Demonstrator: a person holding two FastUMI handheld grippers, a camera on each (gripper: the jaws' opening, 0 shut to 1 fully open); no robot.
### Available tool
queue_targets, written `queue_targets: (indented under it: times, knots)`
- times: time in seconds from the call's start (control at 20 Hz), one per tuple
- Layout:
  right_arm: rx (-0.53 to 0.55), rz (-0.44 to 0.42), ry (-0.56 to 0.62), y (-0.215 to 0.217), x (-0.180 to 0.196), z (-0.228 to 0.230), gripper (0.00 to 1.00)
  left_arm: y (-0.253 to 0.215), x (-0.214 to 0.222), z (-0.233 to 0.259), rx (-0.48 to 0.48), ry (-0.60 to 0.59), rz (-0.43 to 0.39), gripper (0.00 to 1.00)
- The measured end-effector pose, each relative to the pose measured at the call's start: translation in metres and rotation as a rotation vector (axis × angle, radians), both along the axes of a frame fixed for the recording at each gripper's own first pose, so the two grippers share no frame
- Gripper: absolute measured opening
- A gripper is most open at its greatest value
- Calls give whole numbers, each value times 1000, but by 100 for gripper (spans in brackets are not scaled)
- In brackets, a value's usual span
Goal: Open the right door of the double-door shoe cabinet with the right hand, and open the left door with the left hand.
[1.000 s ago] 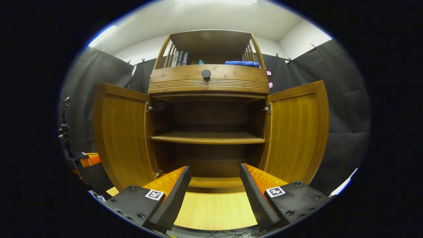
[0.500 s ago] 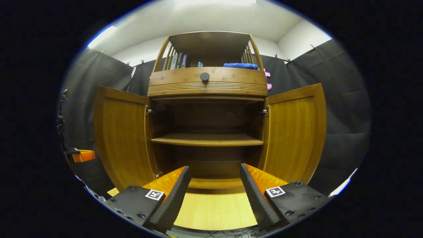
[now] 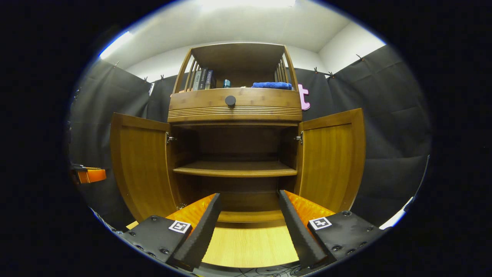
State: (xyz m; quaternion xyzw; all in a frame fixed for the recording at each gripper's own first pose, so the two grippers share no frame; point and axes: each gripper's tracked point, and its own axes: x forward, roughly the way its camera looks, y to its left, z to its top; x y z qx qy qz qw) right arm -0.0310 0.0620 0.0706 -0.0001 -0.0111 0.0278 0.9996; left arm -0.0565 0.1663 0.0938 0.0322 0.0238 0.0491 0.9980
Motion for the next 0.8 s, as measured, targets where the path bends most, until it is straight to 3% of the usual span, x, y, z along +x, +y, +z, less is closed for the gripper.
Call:
queue_targets:
  times: [0.05, 0.1, 0.2, 0.3, 0.5, 0.6, 0.65, 0.7, 0.75, 0.8]
  knots:
    - [-1, -4, -1, -2, -2, 0, 89, -5, -1, 3, 11, -7, -9, 32]
    - [-4, -6, 0, -3, -4, -1, 96, -10, -2, 5, 21, -11, -15, 37]
    - [-4, -13, -1, -6, -7, -2, 96, -17, -4, 7, 15, -17, -24, 48]
    - [6, -18, -1, -9, -9, 0, 96, -23, -5, 9, -8, -20, -29, 48]
    - [5, -25, -4, -11, -14, 0, 100, -31, -8, 10, -15, -22, -37, 62]
    - [2, -23, -2, -10, -17, -1, 89, -36, -8, 10, -15, -22, -43, 74]
    - [0, -22, 0, -10, -18, -2, 96, -37, -11, 10, -14, -21, -46, 80]
    - [-1, -21, 2, -9, -19, -3, 96, -38, -11, 10, -15, -22, -46, 75]
    - [-2, -22, 4, -9, -19, -4, 89, -39, -11, 11, -15, -24, -46, 75]
    - [-1, -21, 4, -9, -19, -3, 89, -39, -10, 11, -15, -25, -45, 76]
